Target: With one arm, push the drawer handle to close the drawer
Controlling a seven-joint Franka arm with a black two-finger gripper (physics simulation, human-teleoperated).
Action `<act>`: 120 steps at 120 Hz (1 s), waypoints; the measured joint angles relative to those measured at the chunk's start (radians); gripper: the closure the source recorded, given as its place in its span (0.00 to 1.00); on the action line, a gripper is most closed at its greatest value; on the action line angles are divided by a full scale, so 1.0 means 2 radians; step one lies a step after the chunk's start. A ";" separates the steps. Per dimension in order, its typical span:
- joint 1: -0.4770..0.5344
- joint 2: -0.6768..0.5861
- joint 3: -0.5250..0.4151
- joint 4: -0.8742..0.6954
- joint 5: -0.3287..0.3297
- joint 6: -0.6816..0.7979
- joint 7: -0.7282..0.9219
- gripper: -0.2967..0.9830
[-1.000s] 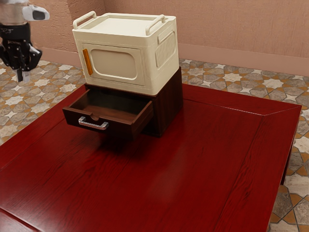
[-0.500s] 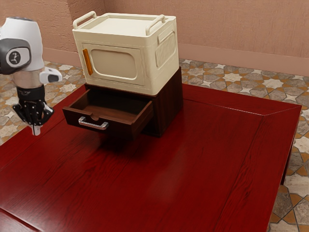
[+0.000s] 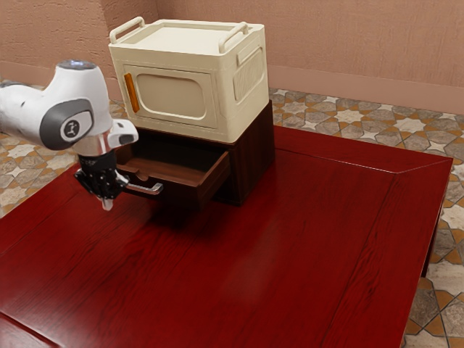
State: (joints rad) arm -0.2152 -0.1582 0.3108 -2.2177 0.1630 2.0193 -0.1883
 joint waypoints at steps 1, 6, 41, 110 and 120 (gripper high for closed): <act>-0.001 0.001 0.000 0.000 0.000 0.002 0.000 0.85; -0.005 0.006 0.000 0.001 0.000 0.010 -0.001 0.85; -0.002 0.060 0.000 0.038 0.003 0.058 -0.007 0.85; 0.017 0.141 0.002 0.080 0.003 0.164 -0.014 0.85; 0.016 0.147 0.002 0.081 0.003 0.184 -0.015 0.85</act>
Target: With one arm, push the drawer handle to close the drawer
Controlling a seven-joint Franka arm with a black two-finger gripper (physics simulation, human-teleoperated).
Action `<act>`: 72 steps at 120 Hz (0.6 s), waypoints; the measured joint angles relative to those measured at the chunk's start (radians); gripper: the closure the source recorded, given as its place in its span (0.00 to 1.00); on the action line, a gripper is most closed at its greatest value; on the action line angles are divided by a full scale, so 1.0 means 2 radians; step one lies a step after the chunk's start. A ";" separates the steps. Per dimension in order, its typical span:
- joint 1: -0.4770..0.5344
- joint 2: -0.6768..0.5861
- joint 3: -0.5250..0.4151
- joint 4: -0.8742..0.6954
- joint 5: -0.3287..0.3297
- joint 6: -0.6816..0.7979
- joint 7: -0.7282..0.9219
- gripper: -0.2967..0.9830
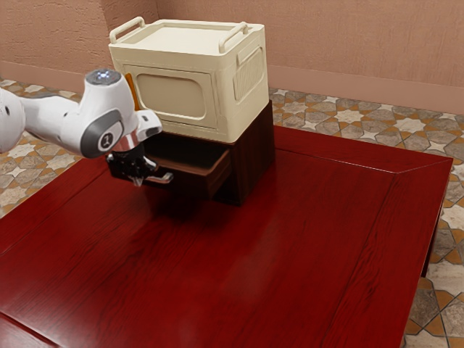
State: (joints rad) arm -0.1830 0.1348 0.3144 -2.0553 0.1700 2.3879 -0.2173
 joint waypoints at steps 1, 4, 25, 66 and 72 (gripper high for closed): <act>0.000 0.001 0.000 0.000 0.000 0.002 0.000 0.85; 0.000 0.003 0.000 0.000 0.000 0.009 0.000 0.85; 0.000 0.017 0.000 0.008 0.000 0.050 -0.002 0.85; 0.002 0.080 -0.002 0.065 0.000 0.101 -0.005 0.85; 0.007 0.089 -0.004 0.071 0.000 0.107 -0.006 0.85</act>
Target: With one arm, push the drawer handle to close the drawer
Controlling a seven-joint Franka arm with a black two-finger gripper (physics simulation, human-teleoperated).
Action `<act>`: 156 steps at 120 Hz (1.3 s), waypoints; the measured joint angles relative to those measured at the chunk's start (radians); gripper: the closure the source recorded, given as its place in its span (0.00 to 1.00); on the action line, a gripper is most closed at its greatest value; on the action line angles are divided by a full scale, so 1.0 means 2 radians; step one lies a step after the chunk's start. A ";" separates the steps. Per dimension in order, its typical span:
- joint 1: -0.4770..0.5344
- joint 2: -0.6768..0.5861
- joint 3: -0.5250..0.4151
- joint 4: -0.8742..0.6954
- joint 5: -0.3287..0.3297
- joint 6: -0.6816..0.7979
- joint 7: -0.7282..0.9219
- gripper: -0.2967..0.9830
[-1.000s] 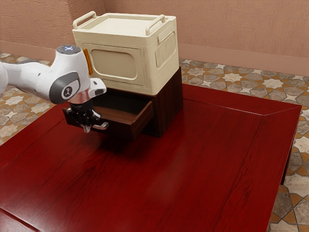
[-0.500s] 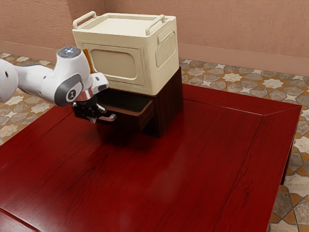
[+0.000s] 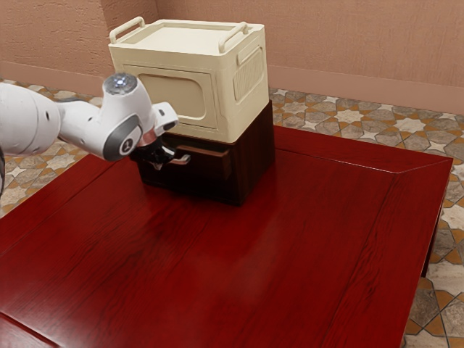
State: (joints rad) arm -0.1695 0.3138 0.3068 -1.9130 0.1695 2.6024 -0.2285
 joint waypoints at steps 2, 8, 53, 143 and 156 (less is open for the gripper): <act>0.001 0.003 0.000 0.002 0.000 0.002 0.000 0.85; 0.003 0.010 -0.001 0.009 0.000 0.008 0.000 0.85; 0.029 0.048 -0.023 0.048 0.000 0.048 -0.002 0.85; -0.077 -0.282 -0.040 -0.023 0.001 -0.378 -0.011 0.43; -0.079 -0.282 -0.042 0.015 0.000 -0.420 -0.012 0.35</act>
State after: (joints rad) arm -0.3266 -0.2502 0.2233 -1.8822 0.1703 1.7631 -0.2527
